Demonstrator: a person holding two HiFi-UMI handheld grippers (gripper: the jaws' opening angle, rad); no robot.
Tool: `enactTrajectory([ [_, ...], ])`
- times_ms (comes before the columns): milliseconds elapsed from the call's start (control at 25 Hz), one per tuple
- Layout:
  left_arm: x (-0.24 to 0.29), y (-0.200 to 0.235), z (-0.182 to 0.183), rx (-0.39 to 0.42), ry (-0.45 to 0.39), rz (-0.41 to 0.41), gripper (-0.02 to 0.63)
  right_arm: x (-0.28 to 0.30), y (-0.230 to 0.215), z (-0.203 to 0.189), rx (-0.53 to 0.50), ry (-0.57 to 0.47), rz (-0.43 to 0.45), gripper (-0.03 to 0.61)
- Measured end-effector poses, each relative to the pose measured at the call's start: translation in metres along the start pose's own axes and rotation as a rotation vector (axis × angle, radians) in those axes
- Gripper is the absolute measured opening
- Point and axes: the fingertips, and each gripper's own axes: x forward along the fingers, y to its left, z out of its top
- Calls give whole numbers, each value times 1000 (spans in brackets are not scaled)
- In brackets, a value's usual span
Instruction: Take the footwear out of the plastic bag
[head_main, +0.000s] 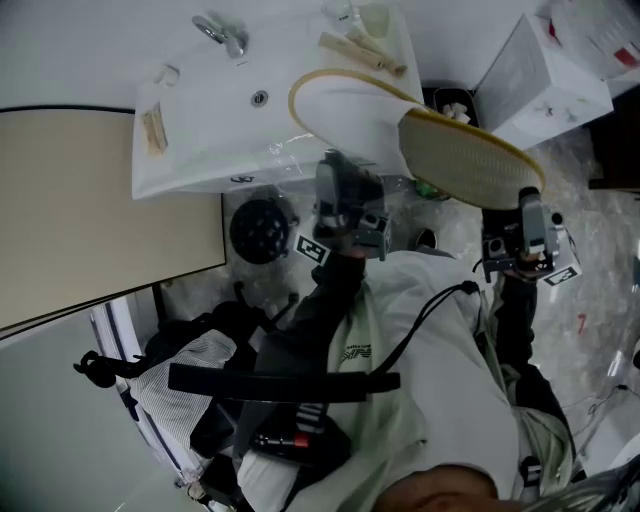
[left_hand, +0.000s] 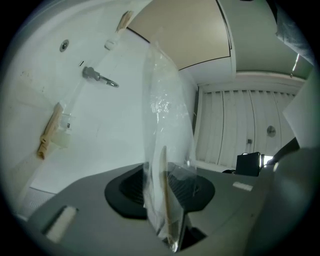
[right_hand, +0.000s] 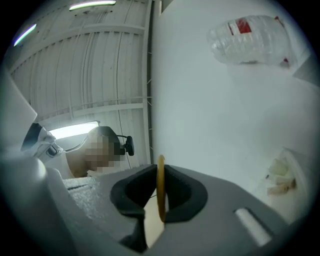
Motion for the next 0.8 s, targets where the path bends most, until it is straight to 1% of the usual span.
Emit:
enactTrajectory([
  [200, 5, -15, -10, 12, 40, -54, 162, 5, -14, -31, 95, 41, -2, 40],
  [320, 7, -22, -12, 19, 49, -78, 183, 5, -23, -47, 149, 69, -10, 40],
  [440, 7, -24, -12, 34, 49, -83, 195, 2, -32, -67, 181, 148, -37, 40],
  [560, 6, -23, -11, 41, 41, -73, 201, -6, -40, -85, 170, 251, -77, 40],
  [680, 4, -19, -8, 39, 34, -56, 196, -8, -42, -90, 178, 286, -87, 40],
  [800, 1, -14, -6, 37, 20, -40, 156, -10, -45, -93, 169, 319, -95, 40],
])
